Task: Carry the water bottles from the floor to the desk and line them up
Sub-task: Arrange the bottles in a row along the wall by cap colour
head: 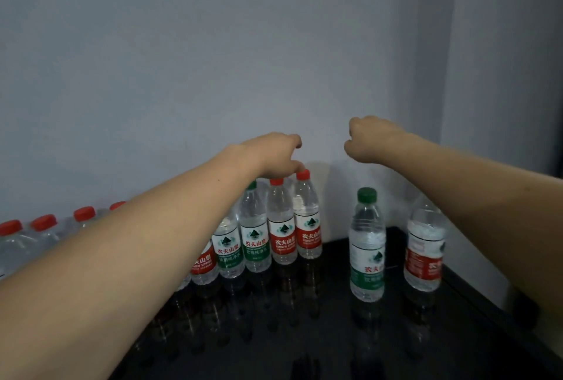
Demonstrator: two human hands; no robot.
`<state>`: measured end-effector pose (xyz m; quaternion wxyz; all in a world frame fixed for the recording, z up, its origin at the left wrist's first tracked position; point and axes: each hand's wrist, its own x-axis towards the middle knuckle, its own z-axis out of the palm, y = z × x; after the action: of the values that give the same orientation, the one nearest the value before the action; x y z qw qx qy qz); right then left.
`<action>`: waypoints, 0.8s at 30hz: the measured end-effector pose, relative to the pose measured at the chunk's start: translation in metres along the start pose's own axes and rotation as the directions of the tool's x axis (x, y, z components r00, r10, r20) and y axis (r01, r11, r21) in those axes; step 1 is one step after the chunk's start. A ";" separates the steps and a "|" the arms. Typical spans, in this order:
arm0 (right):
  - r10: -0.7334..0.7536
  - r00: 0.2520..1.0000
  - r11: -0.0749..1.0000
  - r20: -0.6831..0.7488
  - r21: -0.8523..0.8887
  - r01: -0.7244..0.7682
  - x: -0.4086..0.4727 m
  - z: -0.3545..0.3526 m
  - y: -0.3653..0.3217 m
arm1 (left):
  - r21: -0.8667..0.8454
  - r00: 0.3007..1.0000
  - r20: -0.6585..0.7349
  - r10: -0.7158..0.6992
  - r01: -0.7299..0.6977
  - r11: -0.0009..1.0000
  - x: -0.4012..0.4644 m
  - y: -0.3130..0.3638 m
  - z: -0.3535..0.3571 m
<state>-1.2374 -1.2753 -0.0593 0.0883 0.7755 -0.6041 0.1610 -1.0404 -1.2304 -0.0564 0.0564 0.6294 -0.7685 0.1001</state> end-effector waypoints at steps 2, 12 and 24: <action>0.045 0.998 0.998 0.047 -0.050 -0.043 -0.011 -0.003 0.017 | -0.051 0.998 0.051 0.024 -0.021 0.998 -0.002 0.023 0.000; 0.244 0.895 0.952 0.373 -0.268 -0.147 -0.042 0.012 0.073 | -0.005 0.971 0.167 0.174 -0.175 0.985 0.002 0.110 0.040; 0.237 0.855 0.958 0.462 -0.257 -0.126 -0.038 0.025 0.087 | -0.199 0.977 -0.021 0.213 -0.213 0.957 0.026 0.111 0.075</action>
<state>-1.3258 -1.2716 -0.1007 0.0018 0.7155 -0.6915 -0.0993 -1.1516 -1.2514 -0.1333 0.1079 0.5343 -0.8380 0.0275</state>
